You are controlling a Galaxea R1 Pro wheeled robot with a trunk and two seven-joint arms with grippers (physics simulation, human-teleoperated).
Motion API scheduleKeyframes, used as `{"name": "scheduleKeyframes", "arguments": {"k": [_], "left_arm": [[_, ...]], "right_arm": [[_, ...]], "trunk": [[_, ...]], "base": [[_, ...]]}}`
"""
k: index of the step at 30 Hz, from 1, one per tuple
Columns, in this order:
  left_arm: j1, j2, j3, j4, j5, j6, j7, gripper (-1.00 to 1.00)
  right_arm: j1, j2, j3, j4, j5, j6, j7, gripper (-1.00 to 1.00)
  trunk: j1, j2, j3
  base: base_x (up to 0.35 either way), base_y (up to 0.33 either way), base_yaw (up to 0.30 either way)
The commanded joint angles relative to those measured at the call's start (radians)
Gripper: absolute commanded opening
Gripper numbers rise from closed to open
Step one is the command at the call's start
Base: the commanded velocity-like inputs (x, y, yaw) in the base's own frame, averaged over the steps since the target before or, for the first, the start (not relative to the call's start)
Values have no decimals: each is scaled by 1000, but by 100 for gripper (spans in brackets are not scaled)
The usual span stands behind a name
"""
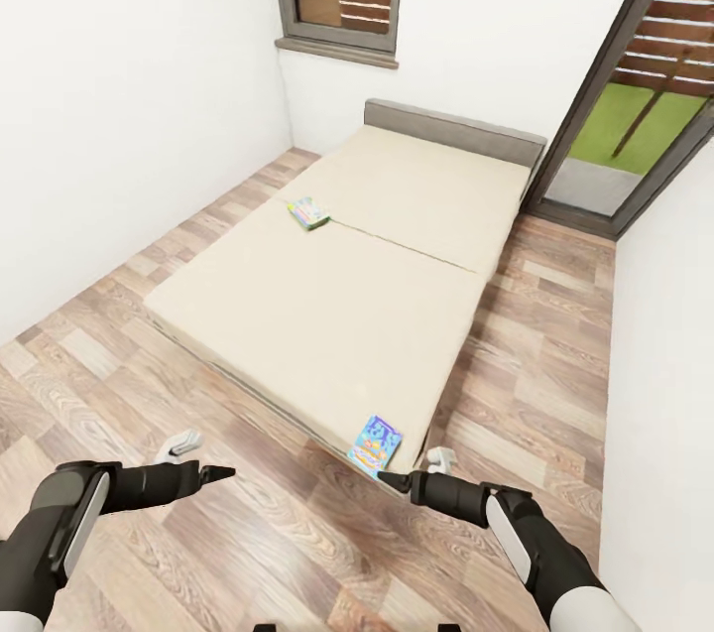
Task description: Put all the toys in the child's room - the three board games (two on the bed and one on the table), the two jigsaw puzzles on the table, and the tennis ball on the table - inside the toy box on the table in the child's room.
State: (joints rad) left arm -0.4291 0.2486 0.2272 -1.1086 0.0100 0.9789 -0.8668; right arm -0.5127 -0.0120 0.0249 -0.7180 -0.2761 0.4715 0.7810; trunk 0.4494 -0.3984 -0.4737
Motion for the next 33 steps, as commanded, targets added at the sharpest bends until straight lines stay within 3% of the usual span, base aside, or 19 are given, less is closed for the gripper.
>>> {"name": "scheduleKeyframes", "arguments": {"k": [1, 11, 33], "left_arm": [[0, 0, 1, -1, 1, 8, -3, 100], [0, 1, 1, -1, 1, 8, -3, 100], [0, 9, 16, -1, 6, 7, -3, 100]], "right_arm": [[-1, -1, 3, 0, -9, 8, -2, 100], [-1, 0, 3, 2, -9, 7, -2, 100], [0, 0, 1, 9, -9, 6, -2, 100]], "trunk": [[1, -2, 0], [1, -2, 15], [1, -2, 46]], "base": [[0, 65, -179], [0, 103, -179], [0, 7, -179]]}}
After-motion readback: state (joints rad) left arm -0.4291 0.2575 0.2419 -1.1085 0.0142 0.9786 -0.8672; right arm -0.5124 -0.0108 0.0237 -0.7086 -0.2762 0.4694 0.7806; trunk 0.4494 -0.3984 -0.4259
